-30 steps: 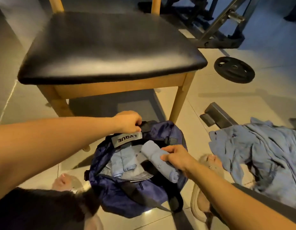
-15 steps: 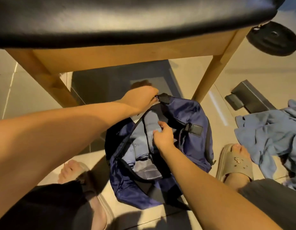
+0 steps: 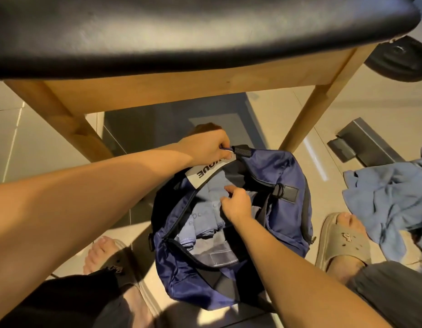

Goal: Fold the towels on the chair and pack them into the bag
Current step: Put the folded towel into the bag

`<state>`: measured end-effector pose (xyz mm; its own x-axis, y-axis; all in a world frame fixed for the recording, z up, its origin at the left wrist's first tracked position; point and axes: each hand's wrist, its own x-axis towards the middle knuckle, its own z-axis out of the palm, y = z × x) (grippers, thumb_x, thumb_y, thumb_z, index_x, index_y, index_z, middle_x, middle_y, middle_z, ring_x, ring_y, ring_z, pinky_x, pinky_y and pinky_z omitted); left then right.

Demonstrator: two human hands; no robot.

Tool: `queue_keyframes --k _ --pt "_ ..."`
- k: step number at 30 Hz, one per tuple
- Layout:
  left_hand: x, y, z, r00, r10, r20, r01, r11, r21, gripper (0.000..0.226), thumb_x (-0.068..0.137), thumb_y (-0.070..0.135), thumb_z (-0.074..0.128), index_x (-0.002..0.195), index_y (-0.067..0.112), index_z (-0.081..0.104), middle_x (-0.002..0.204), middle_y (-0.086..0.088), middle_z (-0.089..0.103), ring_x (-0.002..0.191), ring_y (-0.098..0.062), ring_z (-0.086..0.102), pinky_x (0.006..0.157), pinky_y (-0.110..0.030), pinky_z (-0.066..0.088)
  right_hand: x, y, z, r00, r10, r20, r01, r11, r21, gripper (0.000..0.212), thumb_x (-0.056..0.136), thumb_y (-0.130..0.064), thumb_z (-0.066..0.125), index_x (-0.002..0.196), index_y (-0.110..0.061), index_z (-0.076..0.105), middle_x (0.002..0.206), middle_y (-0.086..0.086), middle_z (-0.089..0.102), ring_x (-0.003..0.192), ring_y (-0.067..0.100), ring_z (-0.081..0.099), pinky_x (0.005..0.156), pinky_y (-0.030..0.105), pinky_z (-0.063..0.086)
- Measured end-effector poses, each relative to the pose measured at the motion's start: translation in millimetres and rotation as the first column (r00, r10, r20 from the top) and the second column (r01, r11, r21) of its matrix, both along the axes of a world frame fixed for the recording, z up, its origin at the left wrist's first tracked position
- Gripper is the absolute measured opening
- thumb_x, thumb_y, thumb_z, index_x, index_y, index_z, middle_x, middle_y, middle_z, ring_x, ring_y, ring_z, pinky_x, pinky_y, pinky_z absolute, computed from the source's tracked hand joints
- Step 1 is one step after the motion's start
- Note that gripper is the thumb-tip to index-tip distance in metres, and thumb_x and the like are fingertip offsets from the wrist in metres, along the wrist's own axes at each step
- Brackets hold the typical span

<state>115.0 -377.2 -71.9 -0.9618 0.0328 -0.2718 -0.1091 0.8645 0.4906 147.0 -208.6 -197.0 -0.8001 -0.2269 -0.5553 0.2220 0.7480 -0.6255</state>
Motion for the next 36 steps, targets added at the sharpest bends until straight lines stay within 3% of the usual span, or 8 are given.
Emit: queue_keyframes --k 3,8,15,21,26,29,33,36 --pt "-1 2 4 0.998 0.051 0.021 -0.051 0.999 0.006 0.036 0.095 0.045 0.067 0.087 0.011 0.075 0.084 -0.017 0.071 0.067 -0.03 0.062 0.056 -0.032 0.04 -3 1 1 0.999 -0.046 0.029 0.047 0.998 -0.04 0.053 0.093 0.001 0.055 0.145 -0.01 0.054 0.142 0.016 0.059 0.128 0.036 0.056 0.109 0.04 0.044" --pt "2 9 12 0.997 0.081 -0.007 -0.081 0.997 0.005 0.043 0.096 0.043 0.066 0.08 0.004 0.072 0.062 -0.013 0.057 0.052 -0.02 0.037 0.047 -0.027 0.029 16 -15 2 0.996 0.061 0.071 -0.053 0.992 -0.111 0.062 0.092 0.01 0.042 0.152 -0.006 0.044 0.153 0.015 0.047 0.141 0.032 0.044 0.114 0.029 0.032" --pt "9 -5 1 0.994 0.107 -0.024 -0.109 0.988 -0.106 0.035 0.096 0.038 0.064 0.086 0.006 0.073 0.08 -0.017 0.071 0.065 -0.03 0.061 0.057 -0.032 0.045 17 -14 -1 0.996 0.042 0.083 -0.026 0.983 -0.181 0.054 0.088 0.008 0.046 0.136 -0.009 0.062 0.125 0.007 0.067 0.12 0.031 0.061 0.098 0.031 0.048" --pt "14 -2 4 0.992 0.121 -0.029 -0.123 0.985 -0.12 0.038 0.088 0.051 0.071 0.085 0.014 0.072 0.08 -0.008 0.07 0.074 -0.026 0.065 0.066 -0.035 0.053 12 2 20 0.986 0.074 0.151 -0.044 0.979 -0.197 0.047 0.095 0.007 0.045 0.139 -0.003 0.057 0.134 0.009 0.061 0.124 0.028 0.055 0.098 0.03 0.042" --pt "21 11 28 0.972 0.23 0.041 -0.223 0.966 -0.128 0.028 0.084 0.044 0.076 0.079 0.018 0.067 0.079 -0.003 0.067 0.071 -0.022 0.06 0.061 -0.033 0.049 7 21 58 0.96 0.173 0.223 -0.152 0.983 -0.107 0.024 0.09 0.012 0.043 0.087 -0.005 0.059 0.077 0.014 0.052 0.072 0.025 0.047 0.064 0.037 0.035" --pt "19 31 51 0.956 0.288 0.05 -0.274 0.944 -0.184 0.007 0.086 0.025 0.069 0.087 0.019 0.071 0.089 -0.005 0.071 0.079 -0.026 0.066 0.071 -0.035 0.057 0 50 109 0.932 0.201 0.302 -0.18 0.979 -0.096 0.022 0.098 0.006 0.045 0.083 0.003 0.061 0.069 0.018 0.064 0.05 0.021 0.062 0.051 0.028 0.048" --pt "6 77 88 0.971 0.226 0.076 -0.212 0.965 -0.157 0.01 0.088 0.014 0.061 0.094 0.007 0.064 0.081 -0.012 0.061 0.071 -0.027 0.06 0.058 -0.034 0.048 -17 103 178 0.944 0.179 0.279 -0.166 0.984 -0.067 0.024 0.102 -0.002 0.047 0.099 0.014 0.064 0.089 0.028 0.07 0.069 0.032 0.068 0.067 0.037 0.061" --pt "-7 119 97 0.984 0.175 0.039 -0.172 0.982 -0.075 0.023 0.09 0.015 0.061 0.106 -0.001 0.065 0.093 -0.022 0.063 0.092 -0.038 0.067 0.072 -0.049 0.057 -45 143 199 0.978 0.108 0.176 -0.109 0.994 -0.005 0.028 0.099 -0.003 0.05 0.108 0.018 0.067 0.099 0.031 0.073 0.079 0.037 0.073 0.078 0.044 0.064"
